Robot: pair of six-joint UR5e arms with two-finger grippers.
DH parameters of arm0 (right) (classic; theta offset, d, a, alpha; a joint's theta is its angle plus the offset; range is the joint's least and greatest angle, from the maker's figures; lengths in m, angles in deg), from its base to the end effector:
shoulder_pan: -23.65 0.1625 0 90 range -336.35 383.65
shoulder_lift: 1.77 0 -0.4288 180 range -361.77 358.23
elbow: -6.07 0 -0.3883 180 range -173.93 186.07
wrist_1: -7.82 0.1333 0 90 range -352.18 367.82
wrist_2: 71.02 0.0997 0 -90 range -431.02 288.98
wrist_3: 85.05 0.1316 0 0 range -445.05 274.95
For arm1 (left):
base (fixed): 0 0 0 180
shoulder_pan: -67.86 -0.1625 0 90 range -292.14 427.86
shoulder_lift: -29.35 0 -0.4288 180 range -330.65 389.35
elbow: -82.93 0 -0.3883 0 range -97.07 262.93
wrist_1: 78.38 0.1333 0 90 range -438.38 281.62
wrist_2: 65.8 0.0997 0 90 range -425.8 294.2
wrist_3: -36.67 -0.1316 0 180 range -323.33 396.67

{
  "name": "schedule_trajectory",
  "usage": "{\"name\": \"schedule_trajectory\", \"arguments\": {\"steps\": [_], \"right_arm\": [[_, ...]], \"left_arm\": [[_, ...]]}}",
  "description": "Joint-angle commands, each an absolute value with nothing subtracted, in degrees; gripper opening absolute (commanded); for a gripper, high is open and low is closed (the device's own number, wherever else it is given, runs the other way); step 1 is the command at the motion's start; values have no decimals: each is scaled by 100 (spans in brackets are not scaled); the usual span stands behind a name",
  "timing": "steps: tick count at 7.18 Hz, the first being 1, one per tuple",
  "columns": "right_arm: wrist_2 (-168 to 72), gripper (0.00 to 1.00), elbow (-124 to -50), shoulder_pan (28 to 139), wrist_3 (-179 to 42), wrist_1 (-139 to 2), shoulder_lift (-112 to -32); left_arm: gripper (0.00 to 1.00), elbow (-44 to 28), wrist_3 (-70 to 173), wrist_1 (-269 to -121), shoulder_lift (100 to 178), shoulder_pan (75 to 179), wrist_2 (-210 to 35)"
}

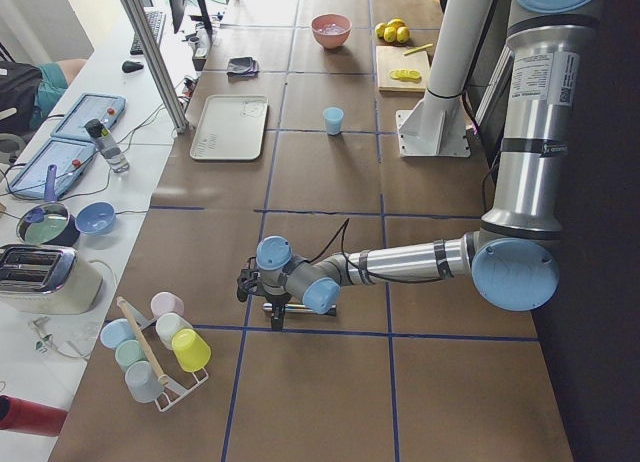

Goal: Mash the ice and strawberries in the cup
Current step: 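Lower the left gripper onto the steel muddler and grasp its top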

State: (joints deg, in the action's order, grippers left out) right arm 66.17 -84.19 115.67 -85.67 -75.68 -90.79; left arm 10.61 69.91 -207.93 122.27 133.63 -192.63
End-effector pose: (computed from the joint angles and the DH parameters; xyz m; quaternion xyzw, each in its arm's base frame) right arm 0.0546 -0.5048 0.6580 0.0710 -0.3978 -0.0158 0.9146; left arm 0.1687 -0.5075 0.7435 0.0302 0.3684 -0.0052 0.9291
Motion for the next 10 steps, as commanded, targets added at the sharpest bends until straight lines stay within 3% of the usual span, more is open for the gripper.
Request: {"name": "schedule_trajectory", "arguments": {"steps": [1,3,7,8,10], "right_arm": [[6617,99,-8428,11567,-8567,-7568,-9081],[6617,99,-8428,11567,-8567,-7568,-9081],[6617,99,-8428,11567,-8567,-7568,-9081],[6617,99,-8428,11567,-8567,-7568,-9081],[6617,99,-8437,11567,-8567,-7568,-9081]], "left_arm": [[99,1068,6998,-20811,12251,13360,-19263],[85,1059,6998,-20820,12251,13352,-19263],[14,1033,7007,-20820,12251,13352,-19280],[4,998,6998,-20811,12251,13352,-19306],[0,631,6990,-20723,12234,13360,-19472]]}}
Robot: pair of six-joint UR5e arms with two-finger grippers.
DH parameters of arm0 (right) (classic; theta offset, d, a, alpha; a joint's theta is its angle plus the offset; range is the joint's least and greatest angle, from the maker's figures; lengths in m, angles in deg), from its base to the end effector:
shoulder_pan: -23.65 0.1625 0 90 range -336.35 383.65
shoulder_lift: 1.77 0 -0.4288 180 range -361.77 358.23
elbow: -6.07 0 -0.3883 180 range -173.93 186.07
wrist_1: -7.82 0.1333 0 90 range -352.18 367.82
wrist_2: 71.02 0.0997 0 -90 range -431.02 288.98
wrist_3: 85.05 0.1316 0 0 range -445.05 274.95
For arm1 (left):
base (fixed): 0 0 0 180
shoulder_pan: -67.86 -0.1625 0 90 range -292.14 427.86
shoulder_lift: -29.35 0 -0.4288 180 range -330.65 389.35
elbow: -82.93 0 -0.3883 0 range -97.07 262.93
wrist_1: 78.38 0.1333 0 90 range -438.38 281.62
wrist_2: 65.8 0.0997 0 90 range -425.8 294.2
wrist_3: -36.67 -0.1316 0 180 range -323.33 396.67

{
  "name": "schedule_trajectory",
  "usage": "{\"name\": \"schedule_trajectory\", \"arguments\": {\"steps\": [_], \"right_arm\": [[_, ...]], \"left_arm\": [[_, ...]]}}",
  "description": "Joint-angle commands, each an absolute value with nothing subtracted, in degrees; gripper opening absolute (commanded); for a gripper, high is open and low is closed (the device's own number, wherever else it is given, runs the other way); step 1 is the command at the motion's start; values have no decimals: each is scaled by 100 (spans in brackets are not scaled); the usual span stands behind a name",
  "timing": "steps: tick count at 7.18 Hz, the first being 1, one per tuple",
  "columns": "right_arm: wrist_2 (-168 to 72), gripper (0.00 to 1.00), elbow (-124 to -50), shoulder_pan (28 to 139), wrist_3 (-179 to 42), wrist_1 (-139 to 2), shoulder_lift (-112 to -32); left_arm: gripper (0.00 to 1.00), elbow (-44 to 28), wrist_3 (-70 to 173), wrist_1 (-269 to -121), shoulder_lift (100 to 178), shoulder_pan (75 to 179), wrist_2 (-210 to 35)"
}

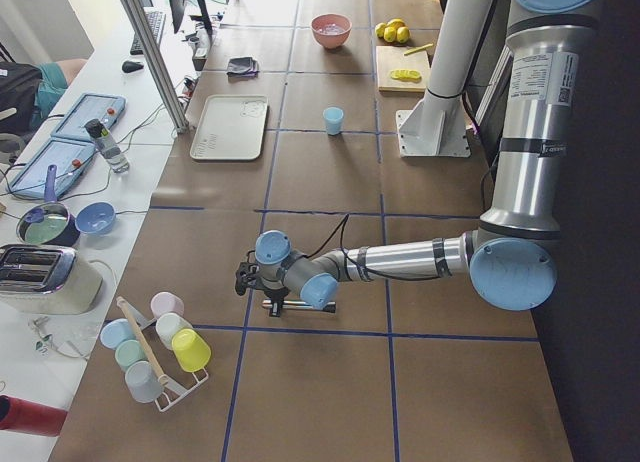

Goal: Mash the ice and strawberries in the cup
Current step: 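Lower the left gripper onto the steel muddler and grasp its top, then lift the muddler upright and carry it toward the blue cup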

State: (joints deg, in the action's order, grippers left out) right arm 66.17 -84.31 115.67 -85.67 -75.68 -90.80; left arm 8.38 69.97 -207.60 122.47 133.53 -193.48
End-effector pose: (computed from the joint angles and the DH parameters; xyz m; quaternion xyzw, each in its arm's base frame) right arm 0.0546 -0.5048 0.6571 0.0719 -0.3978 -0.0162 0.9145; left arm 0.1738 -0.5126 0.7214 0.0414 0.3813 0.0029 0.9235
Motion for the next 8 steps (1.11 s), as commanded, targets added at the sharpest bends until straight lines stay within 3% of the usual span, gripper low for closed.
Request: {"name": "schedule_trajectory", "arguments": {"steps": [1,8], "right_arm": [[6617,99,-8454,11567,-8567,-7568,-9081],[6626,99,-8604,11567,-8250,-7550,-9089]], "left_arm": [[0,246,6929,-20749,12225,13413,-19595],[0,-1770,7824,-21282,13120,13301,-18360]]}}
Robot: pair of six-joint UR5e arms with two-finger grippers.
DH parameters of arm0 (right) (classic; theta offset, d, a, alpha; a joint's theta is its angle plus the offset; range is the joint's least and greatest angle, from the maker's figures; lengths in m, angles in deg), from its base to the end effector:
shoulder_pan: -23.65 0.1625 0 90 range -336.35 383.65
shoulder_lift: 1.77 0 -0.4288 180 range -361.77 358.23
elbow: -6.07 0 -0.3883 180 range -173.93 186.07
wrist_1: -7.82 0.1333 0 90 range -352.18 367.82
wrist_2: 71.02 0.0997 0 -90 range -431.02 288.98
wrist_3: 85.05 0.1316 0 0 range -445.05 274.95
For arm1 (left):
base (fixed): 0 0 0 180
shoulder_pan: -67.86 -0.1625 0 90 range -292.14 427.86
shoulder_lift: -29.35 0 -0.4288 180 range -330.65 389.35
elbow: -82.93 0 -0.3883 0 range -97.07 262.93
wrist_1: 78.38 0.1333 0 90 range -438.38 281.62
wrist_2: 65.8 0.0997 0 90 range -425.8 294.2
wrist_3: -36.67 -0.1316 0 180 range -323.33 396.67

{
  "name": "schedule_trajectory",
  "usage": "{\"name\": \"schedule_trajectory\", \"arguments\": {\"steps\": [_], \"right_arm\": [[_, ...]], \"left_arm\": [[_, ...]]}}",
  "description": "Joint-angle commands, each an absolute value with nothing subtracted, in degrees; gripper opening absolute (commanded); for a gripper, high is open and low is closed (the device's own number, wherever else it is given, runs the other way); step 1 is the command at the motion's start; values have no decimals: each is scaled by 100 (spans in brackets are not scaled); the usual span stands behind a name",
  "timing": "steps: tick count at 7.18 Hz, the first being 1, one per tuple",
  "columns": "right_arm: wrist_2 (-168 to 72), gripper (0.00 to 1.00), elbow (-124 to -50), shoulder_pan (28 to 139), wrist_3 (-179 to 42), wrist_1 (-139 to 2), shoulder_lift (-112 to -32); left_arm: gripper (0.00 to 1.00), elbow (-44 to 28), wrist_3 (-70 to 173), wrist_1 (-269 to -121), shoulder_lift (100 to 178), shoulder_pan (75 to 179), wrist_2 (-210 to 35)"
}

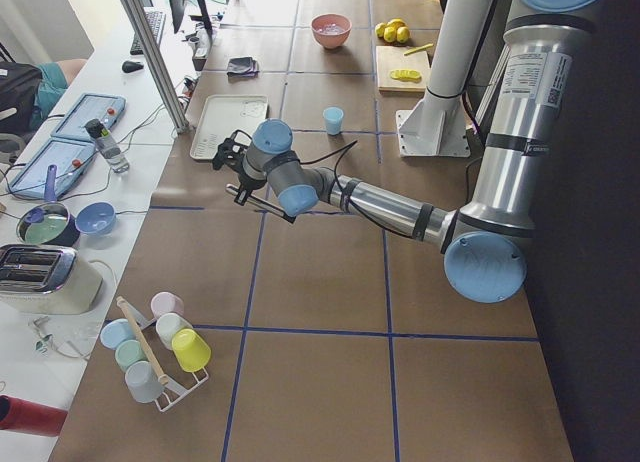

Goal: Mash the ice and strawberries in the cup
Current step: 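Lift the muddler upright and carry it toward the blue cup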

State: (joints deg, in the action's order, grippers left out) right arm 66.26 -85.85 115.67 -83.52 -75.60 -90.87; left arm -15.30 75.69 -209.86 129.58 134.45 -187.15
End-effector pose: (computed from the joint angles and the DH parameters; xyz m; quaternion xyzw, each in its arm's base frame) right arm 0.0545 -0.5059 0.6439 0.0768 -0.3993 -0.0046 0.9136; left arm 0.1756 -0.5687 0.4315 0.2900 0.4494 0.0204 0.8447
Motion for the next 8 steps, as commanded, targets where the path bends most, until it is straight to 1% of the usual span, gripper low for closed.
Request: {"name": "schedule_trajectory", "arguments": {"steps": [1,3,4,5,7,8], "right_arm": [[6609,99,-8612,11567,-8250,-7550,-9089],[6478,99,-8578,11567,-8259,-7559,-9150],[6485,99,-8560,11567,-8285,-7559,-9212],[6529,99,-8542,11567,-8303,-7568,-9221],[6565,99,-8551,11567,-8312,-7568,-9335],[6565,99,-8595,11567,-8303,-7568,-9423]], "left_arm": [[0,-1814,7842,-22008,13156,13160,-18001],[0,-1963,7955,-23109,13156,12765,-17132],[0,-1973,8339,-23679,13156,12397,-16518],[0,-1964,8378,-24338,13156,11706,-15494],[0,-1947,8308,-25088,13296,10413,-13891],[0,-1921,8064,-25161,13410,10164,-13736]]}}
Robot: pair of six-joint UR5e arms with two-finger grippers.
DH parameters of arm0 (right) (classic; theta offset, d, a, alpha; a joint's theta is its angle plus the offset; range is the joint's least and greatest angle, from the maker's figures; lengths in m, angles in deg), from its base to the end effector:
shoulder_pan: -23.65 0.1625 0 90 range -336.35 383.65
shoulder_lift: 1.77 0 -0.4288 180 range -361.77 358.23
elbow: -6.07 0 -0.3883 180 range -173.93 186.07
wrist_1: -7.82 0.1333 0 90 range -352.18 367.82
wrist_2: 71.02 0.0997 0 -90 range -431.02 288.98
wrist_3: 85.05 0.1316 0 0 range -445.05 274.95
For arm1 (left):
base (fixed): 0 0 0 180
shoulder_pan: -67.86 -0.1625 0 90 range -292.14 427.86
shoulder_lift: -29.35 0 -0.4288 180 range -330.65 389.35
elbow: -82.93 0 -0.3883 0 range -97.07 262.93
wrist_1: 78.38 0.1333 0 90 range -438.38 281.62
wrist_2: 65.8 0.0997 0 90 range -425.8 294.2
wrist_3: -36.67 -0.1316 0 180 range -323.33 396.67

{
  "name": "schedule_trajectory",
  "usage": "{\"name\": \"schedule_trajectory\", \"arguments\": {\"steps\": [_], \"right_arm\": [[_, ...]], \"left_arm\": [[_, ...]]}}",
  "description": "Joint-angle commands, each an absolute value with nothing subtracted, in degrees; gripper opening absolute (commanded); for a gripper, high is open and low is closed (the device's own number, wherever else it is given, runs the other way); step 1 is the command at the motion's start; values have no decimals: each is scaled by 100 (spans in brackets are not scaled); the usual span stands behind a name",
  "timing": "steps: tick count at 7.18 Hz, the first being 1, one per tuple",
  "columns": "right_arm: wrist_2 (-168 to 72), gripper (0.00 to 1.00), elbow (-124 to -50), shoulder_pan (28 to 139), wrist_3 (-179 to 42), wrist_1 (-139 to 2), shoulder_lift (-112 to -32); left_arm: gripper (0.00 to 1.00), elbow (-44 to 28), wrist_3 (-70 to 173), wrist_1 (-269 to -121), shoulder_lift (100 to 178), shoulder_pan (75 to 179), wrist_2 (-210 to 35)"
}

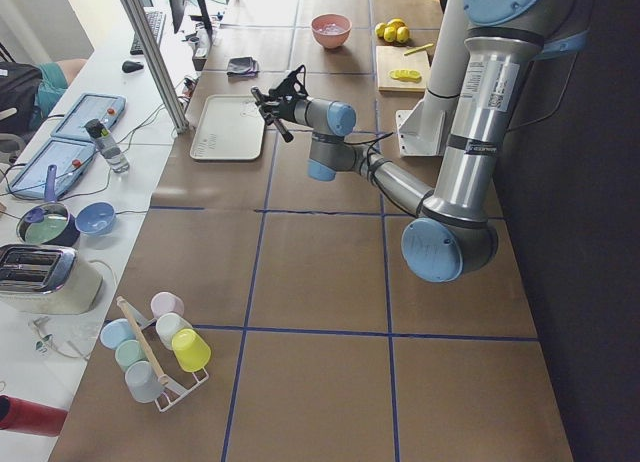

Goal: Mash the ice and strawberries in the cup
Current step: 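Lift the muddler upright and carry it toward the blue cup, then lower the muddler tip into the blue cup with the left gripper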

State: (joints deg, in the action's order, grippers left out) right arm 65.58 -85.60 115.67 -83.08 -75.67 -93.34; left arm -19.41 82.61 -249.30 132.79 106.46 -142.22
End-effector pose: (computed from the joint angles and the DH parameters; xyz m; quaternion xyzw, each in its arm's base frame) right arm 0.0548 -0.4844 0.6688 0.0531 -0.3949 0.0091 0.9172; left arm 0.3221 -0.4672 0.2784 0.5791 0.5516 -0.0665 0.5966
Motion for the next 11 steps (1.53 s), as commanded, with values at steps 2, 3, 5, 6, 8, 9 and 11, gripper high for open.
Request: {"name": "schedule_trajectory", "arguments": {"steps": [2,3,5,6,8,9,11], "right_arm": [[6609,99,-8604,11567,-8303,-7559,-9493],[6609,99,-8595,11567,-8303,-7568,-9494],[6600,99,-8595,11567,-8303,-7559,-9494],[6600,99,-8595,11567,-8303,-7559,-9494],[6600,99,-8604,11567,-8303,-7559,-9520],[6600,99,-8604,11567,-8303,-7559,-9520],[6582,99,-8595,11567,-8312,-7559,-9520]], "left_arm": [[0,-1798,7721,-25390,14155,8973,-12706],[0,-1658,7493,-25669,14193,8444,-12114],[0,-1472,7027,-25750,14343,8272,-11862],[0,-1472,6946,-25724,14456,8237,-11906],[0,-1446,6629,-25716,14579,8219,-11915],[0,-1263,6620,-25707,14711,8184,-11906],[0,-929,6629,-25777,14895,8175,-11889]]}}
